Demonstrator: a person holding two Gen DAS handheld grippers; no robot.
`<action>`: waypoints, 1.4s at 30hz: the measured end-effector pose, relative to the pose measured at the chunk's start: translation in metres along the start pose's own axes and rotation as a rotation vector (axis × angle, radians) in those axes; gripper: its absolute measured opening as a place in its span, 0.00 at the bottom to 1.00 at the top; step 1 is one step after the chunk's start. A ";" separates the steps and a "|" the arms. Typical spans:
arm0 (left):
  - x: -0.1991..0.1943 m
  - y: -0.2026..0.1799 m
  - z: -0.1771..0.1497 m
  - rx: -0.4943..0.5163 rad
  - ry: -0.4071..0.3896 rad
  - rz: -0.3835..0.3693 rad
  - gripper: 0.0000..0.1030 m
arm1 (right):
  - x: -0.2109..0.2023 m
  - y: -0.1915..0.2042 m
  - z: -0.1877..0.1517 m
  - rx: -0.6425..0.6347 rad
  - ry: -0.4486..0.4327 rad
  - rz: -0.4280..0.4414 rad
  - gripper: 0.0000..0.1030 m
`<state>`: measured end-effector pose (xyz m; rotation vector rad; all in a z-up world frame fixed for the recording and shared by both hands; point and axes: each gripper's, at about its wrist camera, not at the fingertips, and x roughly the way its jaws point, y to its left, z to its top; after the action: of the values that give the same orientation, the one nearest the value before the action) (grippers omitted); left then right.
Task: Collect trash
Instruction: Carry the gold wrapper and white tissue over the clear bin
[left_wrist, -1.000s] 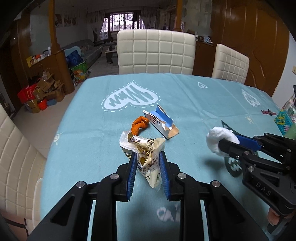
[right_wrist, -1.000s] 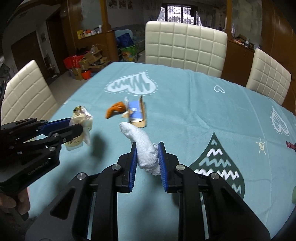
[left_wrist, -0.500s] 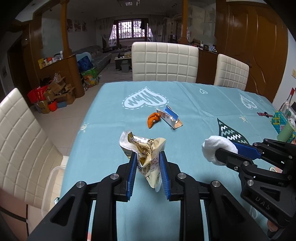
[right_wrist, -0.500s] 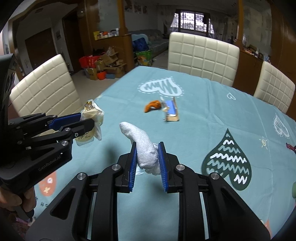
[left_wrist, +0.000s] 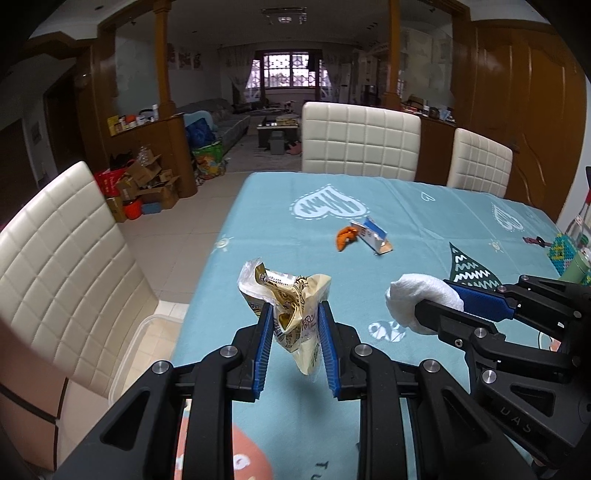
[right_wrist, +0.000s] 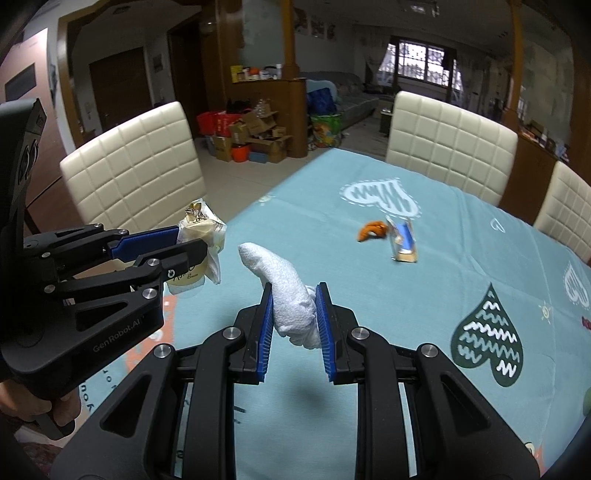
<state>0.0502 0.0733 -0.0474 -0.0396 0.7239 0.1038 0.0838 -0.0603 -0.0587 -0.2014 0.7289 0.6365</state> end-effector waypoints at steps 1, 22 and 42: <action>-0.001 0.001 0.000 -0.004 0.000 0.004 0.24 | 0.000 0.003 0.000 -0.006 -0.001 0.004 0.24; -0.021 0.051 -0.017 -0.084 -0.001 0.094 0.24 | 0.012 0.058 0.014 -0.084 -0.006 0.084 0.24; -0.015 0.100 -0.018 -0.160 0.012 0.159 0.25 | 0.042 0.092 0.037 -0.149 0.003 0.151 0.24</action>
<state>0.0160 0.1701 -0.0512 -0.1360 0.7287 0.3134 0.0727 0.0471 -0.0554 -0.2867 0.7039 0.8357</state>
